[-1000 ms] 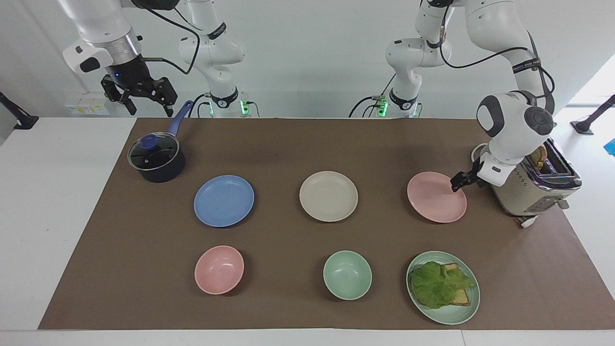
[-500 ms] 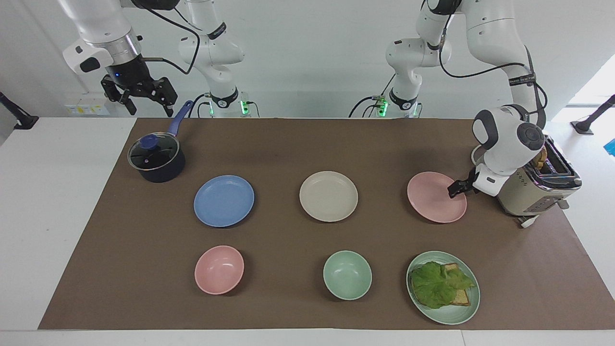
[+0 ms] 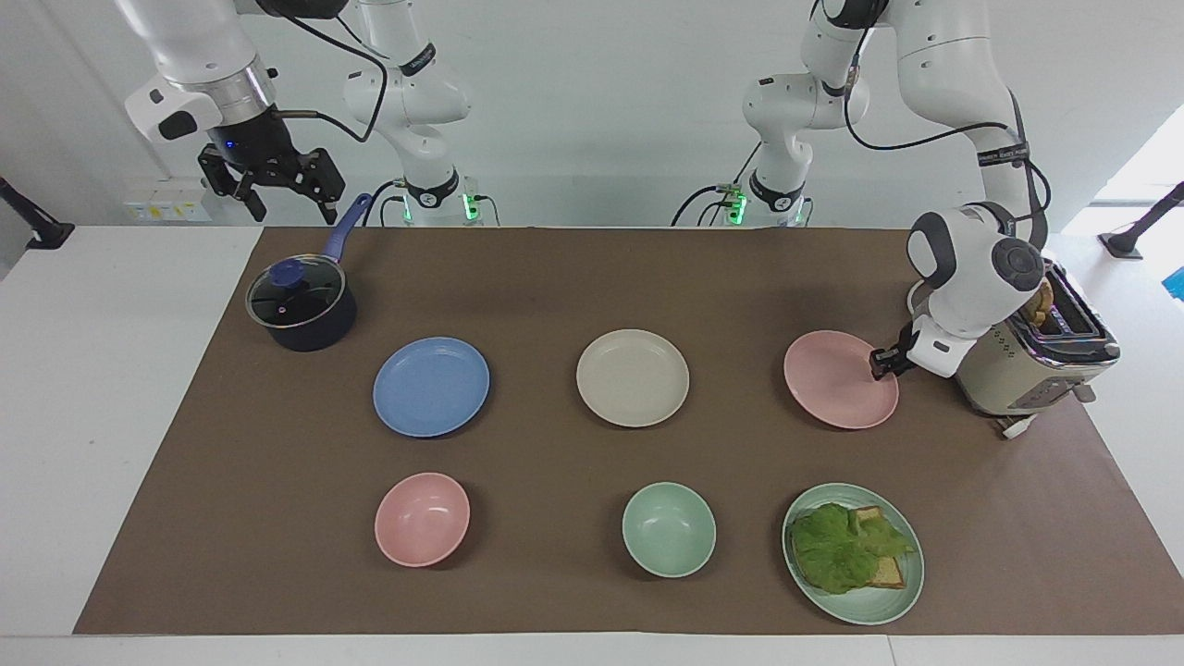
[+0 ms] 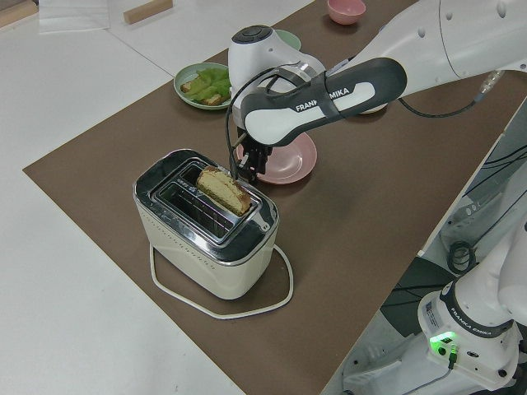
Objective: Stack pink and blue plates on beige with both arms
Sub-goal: 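Reach the left gripper to the rim of the pink plate, then grip the pink plate rim and slide it onto the beige plate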
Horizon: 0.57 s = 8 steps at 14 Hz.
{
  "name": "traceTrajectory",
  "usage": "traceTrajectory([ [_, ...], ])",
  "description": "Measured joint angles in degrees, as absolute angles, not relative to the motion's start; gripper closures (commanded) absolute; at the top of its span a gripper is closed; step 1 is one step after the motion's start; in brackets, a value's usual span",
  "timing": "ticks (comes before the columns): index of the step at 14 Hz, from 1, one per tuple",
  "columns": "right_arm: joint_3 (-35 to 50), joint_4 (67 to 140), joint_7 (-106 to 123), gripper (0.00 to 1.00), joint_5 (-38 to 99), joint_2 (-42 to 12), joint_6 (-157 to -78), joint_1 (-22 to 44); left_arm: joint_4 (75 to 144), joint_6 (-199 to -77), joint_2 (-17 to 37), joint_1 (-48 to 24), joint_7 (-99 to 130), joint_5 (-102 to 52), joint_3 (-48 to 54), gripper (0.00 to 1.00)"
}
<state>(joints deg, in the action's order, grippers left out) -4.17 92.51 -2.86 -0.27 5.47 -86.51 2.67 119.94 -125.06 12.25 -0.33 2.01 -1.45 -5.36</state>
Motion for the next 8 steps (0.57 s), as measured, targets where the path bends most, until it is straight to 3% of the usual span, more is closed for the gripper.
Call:
traceTrajectory([
  [5,-4.2,92.8,-6.5,0.00,0.6,5.4,-87.6,2.6,119.4,-121.3,11.1,-0.4,0.0,-1.5,-4.9,1.00],
  [8,-4.4,92.9,-6.5,0.00,0.6,5.4,-87.4,2.6,115.6,-112.9,10.6,-0.5,-0.5,-2.5,-4.0,1.00],
])
